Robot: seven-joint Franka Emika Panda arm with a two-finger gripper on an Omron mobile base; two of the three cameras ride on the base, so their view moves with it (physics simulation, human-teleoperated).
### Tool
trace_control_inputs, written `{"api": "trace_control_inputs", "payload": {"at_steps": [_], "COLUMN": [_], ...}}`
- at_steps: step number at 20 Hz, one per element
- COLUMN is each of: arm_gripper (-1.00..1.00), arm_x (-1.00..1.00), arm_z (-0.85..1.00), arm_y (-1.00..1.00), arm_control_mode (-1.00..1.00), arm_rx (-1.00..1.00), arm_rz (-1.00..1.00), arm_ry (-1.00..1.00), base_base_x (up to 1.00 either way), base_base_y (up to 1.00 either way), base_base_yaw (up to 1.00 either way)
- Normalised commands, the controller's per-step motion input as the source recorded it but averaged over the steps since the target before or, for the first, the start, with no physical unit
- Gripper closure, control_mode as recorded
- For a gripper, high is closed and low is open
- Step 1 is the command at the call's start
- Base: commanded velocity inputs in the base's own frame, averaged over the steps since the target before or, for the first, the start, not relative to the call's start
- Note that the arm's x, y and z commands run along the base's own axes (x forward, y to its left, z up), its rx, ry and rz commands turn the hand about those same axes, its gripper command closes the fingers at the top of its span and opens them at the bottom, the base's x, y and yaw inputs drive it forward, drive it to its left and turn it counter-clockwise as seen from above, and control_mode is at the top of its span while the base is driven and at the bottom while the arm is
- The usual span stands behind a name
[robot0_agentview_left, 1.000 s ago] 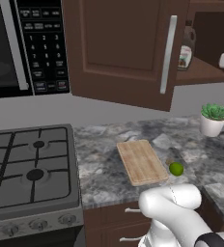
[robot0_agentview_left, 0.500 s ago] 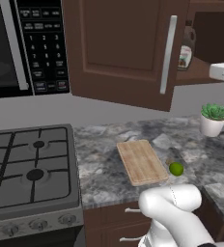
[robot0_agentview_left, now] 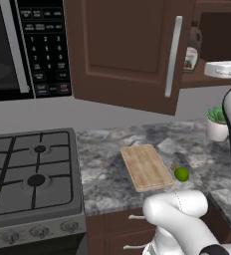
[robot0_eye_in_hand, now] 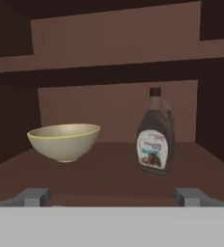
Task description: Open the cabinet. Place the bowl and condiment on the counter. Then place the lime and garlic on the cutting board.
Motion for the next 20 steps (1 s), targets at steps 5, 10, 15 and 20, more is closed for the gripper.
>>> {"api": "trace_control_inputs", "payload": {"at_steps": [5,10,15,20], "arm_gripper": [-1.0,-1.0,-1.0,-1.0], "arm_x": [0.19,0.15,0.29,0.37], "arm_z": [0.0,0.0,-0.01,0.0], "arm_y": [0.19,0.15,0.05,0.0], "arm_control_mode": [-1.0,-1.0,-1.0,-1.0], "arm_rx": [0.0,-0.02,0.0,0.0], "arm_rz": [0.02,0.02,0.01,0.01], "arm_ry": [-0.04,-0.09,-0.05,-0.02], "base_base_x": [0.0,0.0,0.0,0.0], "base_base_y": [0.0,0.0,0.0,0.0], "base_base_yaw": [0.0,0.0,0.0,0.0]}}
